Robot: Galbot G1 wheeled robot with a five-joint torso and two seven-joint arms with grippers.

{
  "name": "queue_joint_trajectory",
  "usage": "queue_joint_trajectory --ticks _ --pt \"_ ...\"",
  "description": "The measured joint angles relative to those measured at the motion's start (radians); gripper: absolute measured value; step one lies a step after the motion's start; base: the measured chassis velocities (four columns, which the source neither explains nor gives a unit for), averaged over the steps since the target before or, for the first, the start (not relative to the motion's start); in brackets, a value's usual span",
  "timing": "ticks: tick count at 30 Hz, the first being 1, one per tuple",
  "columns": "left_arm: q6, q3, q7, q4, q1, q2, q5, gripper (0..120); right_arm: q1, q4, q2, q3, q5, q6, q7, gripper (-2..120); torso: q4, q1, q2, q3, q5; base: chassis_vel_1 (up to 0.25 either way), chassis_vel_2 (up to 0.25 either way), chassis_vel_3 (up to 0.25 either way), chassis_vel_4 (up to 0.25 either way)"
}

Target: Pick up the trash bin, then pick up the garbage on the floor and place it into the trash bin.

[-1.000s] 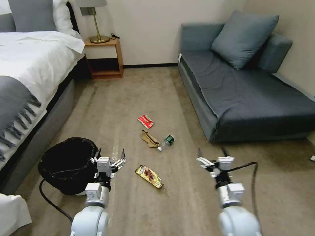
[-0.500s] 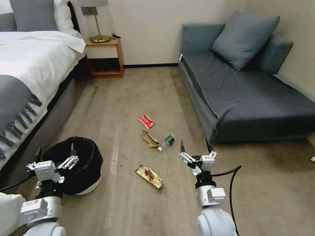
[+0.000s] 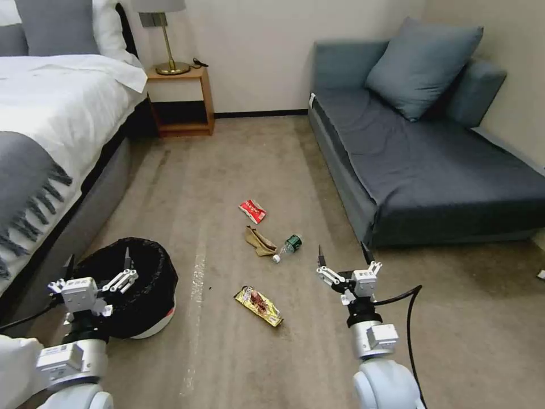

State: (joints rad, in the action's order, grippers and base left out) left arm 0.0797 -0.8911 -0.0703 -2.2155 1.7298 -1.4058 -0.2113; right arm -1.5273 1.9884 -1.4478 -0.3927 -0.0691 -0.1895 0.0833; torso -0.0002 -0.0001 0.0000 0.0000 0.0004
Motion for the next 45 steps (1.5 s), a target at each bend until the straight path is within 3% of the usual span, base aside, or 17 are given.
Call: queue_joint_trajectory --ticks 7,8,10,11,13,14,16,18,19,21,22,24,26,27,30,38,45 --pt "-0.052 -0.070 0.023 0.009 0.034 0.128 -0.139 100 0.010 -0.018 0.108 -0.029 0.086 0.013 -0.044 100 0.0002 0.000 0.000 0.000 -0.0004 0.000 0.000 0.000 0.000" --pt "-0.052 -0.070 0.023 0.009 0.034 0.128 -0.139 100 0.010 -0.018 0.108 -0.029 0.086 0.013 -0.044 100 0.0002 0.000 0.000 0.000 -0.0004 0.000 0.000 0.000 0.000" --pt "-0.070 -0.082 0.037 0.042 0.036 0.181 -0.175 100 0.013 -0.019 0.130 -0.034 0.119 0.030 -0.050 100 0.0002 0.000 0.000 0.000 -0.0005 0.000 0.000 0.000 0.000" --pt "-0.070 -0.082 0.037 0.042 0.036 0.181 -0.175 100 0.013 -0.019 0.130 -0.034 0.119 0.030 -0.050 100 0.0002 0.000 0.000 0.000 -0.0005 0.000 0.000 0.000 0.000" --pt "-0.133 -0.096 0.056 0.083 0.042 0.253 -0.191 100 0.013 -0.021 0.140 -0.041 0.137 0.041 -0.052 100 0.0001 0.000 0.000 0.000 -0.0010 0.000 0.000 0.000 0.000" --pt "-0.133 -0.096 0.056 0.083 0.042 0.253 -0.191 100 0.013 -0.021 0.140 -0.041 0.137 0.041 -0.052 100 0.0001 0.000 0.000 0.000 -0.0010 0.000 0.000 0.000 0.000" --pt "-0.237 -0.144 0.101 0.110 0.046 0.330 -0.209 100 0.014 -0.029 0.141 -0.047 0.139 0.042 -0.052 100 0.0003 0.000 0.000 0.000 -0.0009 0.000 0.000 0.000 0.000" --pt "-0.250 -0.152 0.108 0.115 0.045 0.341 -0.213 100 0.014 -0.030 0.141 -0.047 0.139 0.042 -0.052 100 0.0003 0.000 0.000 0.000 -0.0007 0.000 0.000 0.000 0.000" --pt "-0.318 -0.188 0.146 0.160 0.018 0.408 -0.238 100 0.013 -0.036 0.138 -0.048 0.139 0.038 -0.052 100 0.0005 0.000 0.000 0.000 -0.0003 0.000 0.000 0.000 0.000" --pt "-0.385 -0.200 0.178 0.231 -0.039 0.486 -0.285 100 0.013 -0.039 0.134 -0.048 0.138 0.031 -0.051 100 0.0002 0.000 0.000 0.000 -0.0007 0.000 0.000 0.000 0.000" --pt "-0.385 -0.200 0.178 0.231 -0.039 0.486 -0.285 100 0.013 -0.039 0.134 -0.048 0.138 0.031 -0.051 100 0.0002 0.000 0.000 0.000 -0.0007 0.000 0.000 0.000 0.000" --pt "-0.442 -0.197 0.208 0.308 -0.101 0.551 -0.332 100 0.011 -0.040 0.131 -0.052 0.139 0.027 -0.050 100 -0.0001 0.000 0.000 0.000 -0.0008 0.000 0.000 0.000 0.000" --pt "-0.458 -0.195 0.219 0.331 -0.118 0.568 -0.346 100 0.010 -0.040 0.131 -0.055 0.139 0.025 -0.050 100 -0.0002 0.000 0.000 0.000 -0.0006 0.000 0.000 0.000 0.000" --pt "-0.501 -0.184 0.249 0.394 -0.154 0.605 -0.388 100 0.008 -0.040 0.131 -0.062 0.144 0.022 -0.050 100 -0.0001 0.000 0.000 0.000 -0.0007 0.000 0.000 0.000 0.000" --pt "-0.553 -0.161 0.294 0.505 -0.205 0.652 -0.438 100 0.006 -0.045 0.132 -0.072 0.149 0.019 -0.050 100 0.0002 0.000 0.000 0.000 -0.0008 0.000 0.000 0.000 0.000" --pt "-0.562 -0.101 0.333 0.666 -0.262 0.699 -0.450 100 0.006 -0.044 0.127 -0.078 0.148 0.017 -0.047 100 0.0002 0.000 0.000 0.000 -0.0006 0.000 0.000 0.000 0.000" --pt "-0.548 -0.069 0.336 0.726 -0.326 0.672 -0.461 100 0.002 -0.029 0.118 -0.082 0.142 0.019 -0.042 100 0.0003 0.000 0.000 0.000 -0.0006 0.000 0.000 0.000 0.000"
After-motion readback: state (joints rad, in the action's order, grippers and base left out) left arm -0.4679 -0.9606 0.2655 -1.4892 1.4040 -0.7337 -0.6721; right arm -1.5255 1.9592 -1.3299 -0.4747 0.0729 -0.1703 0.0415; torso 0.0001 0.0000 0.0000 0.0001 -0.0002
